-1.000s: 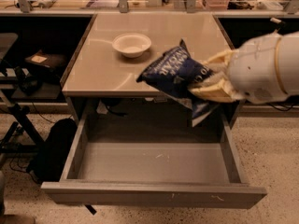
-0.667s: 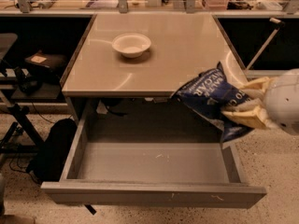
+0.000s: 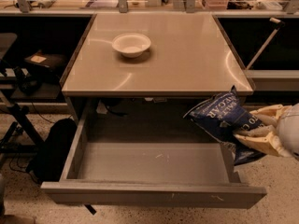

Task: Place blue chip bag into top drawer

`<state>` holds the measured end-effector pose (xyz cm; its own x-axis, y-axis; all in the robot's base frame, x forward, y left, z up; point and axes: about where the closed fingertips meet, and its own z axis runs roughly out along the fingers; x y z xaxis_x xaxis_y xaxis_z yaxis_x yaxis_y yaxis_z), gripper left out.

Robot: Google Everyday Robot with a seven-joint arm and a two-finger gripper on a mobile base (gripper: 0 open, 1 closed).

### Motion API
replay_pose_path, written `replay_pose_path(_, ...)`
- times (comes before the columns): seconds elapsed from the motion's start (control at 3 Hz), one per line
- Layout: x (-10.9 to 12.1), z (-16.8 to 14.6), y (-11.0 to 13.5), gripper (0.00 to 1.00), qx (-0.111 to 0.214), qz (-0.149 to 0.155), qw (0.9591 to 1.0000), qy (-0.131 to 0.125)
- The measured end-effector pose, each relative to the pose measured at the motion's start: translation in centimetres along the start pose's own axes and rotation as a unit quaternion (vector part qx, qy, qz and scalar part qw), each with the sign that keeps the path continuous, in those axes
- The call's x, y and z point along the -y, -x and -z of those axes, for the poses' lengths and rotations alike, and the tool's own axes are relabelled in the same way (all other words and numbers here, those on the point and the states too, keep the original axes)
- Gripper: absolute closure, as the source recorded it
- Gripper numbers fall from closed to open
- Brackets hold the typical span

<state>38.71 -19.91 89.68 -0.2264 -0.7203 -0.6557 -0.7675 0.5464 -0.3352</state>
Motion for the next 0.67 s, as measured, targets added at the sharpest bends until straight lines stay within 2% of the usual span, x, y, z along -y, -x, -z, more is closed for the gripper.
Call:
replay_pose_path(0.33,0.1,0.4,0.2,1.0,-0.012,0.005,0.9999,-0.007)
replay_pose_path(0.67,-1.9,-5.0,-2.0,1.0,-0.046,0.008,0.9987,0.022)
